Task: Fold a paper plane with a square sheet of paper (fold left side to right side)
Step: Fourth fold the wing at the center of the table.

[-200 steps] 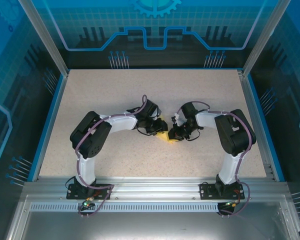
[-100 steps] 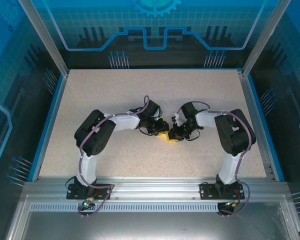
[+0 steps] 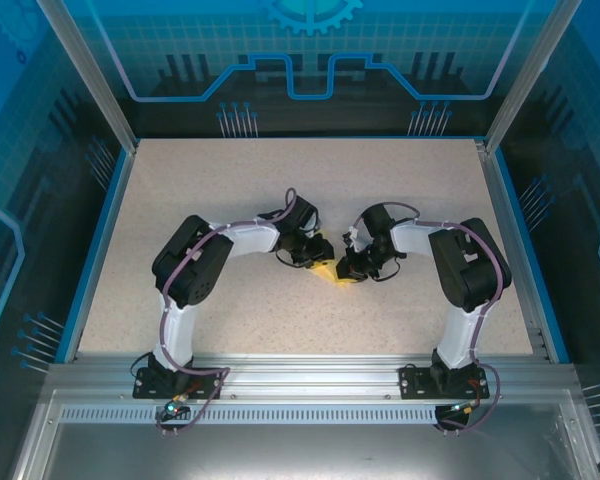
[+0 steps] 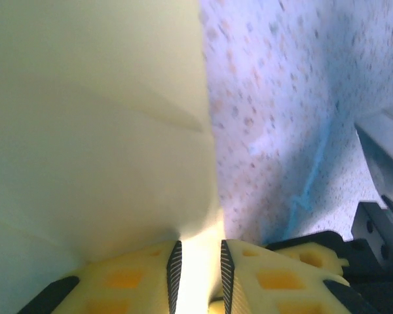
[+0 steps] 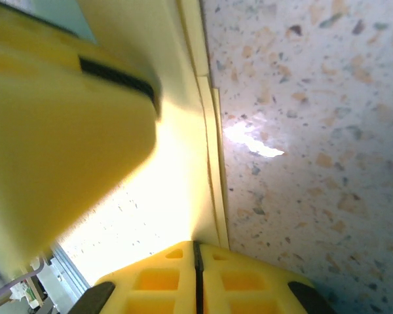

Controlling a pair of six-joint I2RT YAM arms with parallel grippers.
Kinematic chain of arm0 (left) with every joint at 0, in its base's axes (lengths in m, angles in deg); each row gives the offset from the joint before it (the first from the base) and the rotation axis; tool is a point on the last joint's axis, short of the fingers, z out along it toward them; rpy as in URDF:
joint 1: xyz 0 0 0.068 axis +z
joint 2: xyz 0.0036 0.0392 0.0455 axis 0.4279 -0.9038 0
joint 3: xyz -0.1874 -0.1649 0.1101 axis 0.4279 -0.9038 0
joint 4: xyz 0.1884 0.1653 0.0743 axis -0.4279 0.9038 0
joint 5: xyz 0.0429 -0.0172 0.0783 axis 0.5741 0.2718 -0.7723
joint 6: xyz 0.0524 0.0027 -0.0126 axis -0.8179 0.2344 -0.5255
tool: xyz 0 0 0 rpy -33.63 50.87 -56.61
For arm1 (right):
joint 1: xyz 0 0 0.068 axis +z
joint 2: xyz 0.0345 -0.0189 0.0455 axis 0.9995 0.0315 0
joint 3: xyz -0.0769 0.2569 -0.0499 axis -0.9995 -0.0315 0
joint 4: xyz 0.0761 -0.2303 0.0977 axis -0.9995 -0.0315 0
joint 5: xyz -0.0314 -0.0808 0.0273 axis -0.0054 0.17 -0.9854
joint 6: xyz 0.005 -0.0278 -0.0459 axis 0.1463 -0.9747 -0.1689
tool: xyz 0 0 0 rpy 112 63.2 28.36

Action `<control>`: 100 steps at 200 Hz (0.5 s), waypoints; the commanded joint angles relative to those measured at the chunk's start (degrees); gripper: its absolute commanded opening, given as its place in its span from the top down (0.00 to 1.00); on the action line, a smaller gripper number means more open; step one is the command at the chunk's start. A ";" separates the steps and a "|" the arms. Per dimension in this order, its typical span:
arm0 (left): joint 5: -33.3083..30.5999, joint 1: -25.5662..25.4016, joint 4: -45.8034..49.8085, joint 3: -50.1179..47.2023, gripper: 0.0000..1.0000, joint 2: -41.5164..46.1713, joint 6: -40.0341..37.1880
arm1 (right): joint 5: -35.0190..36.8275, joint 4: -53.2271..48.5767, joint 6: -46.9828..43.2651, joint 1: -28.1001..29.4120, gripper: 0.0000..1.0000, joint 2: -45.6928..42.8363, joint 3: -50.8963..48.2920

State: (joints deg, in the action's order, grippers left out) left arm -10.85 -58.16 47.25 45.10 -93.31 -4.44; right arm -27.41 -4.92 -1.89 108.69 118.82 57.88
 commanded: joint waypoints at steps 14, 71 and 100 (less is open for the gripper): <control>-5.05 5.93 7.07 4.31 0.72 -3.03 -4.59 | 12.27 -4.64 -0.43 1.06 0.91 4.59 -3.04; -5.17 11.81 10.71 9.79 0.71 -6.62 -7.51 | 11.92 -4.27 -0.28 1.09 0.91 4.50 -3.36; -4.53 14.37 11.70 11.49 0.71 -7.60 -9.09 | 11.70 -4.14 -0.42 1.09 0.91 4.47 -3.36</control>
State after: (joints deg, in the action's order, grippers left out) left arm -11.47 -47.40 55.36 54.76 -98.25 -10.36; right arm -27.41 -4.90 -1.89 108.69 118.80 57.85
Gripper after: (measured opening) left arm 0.289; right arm 0.088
